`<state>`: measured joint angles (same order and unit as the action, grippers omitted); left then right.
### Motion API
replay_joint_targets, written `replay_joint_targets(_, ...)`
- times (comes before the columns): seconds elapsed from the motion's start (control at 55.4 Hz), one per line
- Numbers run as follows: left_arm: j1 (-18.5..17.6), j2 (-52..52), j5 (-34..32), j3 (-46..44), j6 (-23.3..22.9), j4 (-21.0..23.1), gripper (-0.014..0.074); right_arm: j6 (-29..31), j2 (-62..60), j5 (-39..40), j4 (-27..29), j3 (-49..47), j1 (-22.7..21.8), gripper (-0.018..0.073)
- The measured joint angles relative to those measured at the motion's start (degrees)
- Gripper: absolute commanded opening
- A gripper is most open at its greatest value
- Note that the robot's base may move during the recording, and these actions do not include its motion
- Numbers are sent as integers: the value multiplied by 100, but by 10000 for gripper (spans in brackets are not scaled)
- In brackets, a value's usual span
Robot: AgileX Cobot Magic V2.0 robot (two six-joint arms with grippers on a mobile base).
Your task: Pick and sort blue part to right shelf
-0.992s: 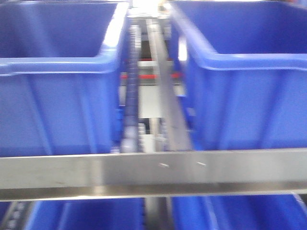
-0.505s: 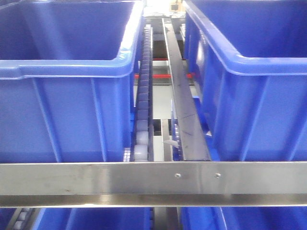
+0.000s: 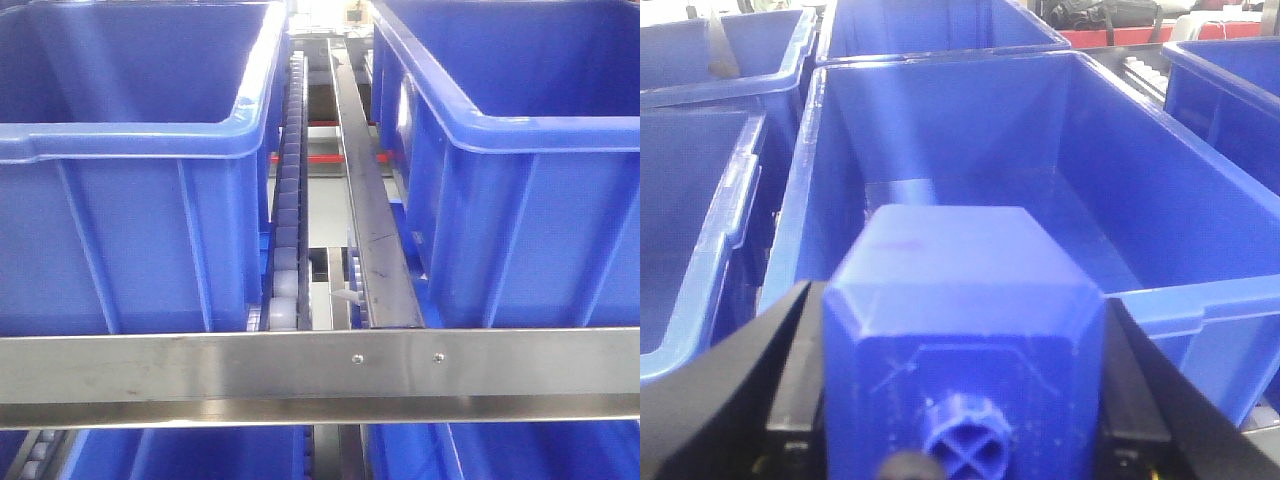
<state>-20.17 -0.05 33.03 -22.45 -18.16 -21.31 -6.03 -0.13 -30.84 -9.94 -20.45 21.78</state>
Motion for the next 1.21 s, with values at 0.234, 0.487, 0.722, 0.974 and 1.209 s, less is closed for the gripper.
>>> replay_joint_targets(0.234, 0, 0, 0, 0, 0, 0, 300, 0, 0, 0, 0, 0, 0, 158)
replay_joint_targets(0.487, 0, 0, 0, 0, 0, 46, 300, 0, 0, 0, 0, 0, 0, 158)
replay_joint_targets(0.722, 0, 117, -70, -192, -2, 167, 301, 0, 0, 0, 0, 0, 0, 158)
replay_joint_targets(0.974, 0, 1762, -106, -1260, -2, 504, 302, 10, 0, 0, 0, 0, 0, 158)
replay_joint_targets(1.209, 0, 4300, -184, -2432, -2, 685, 305, 10, 0, 0, 0, 0, 0, 158)
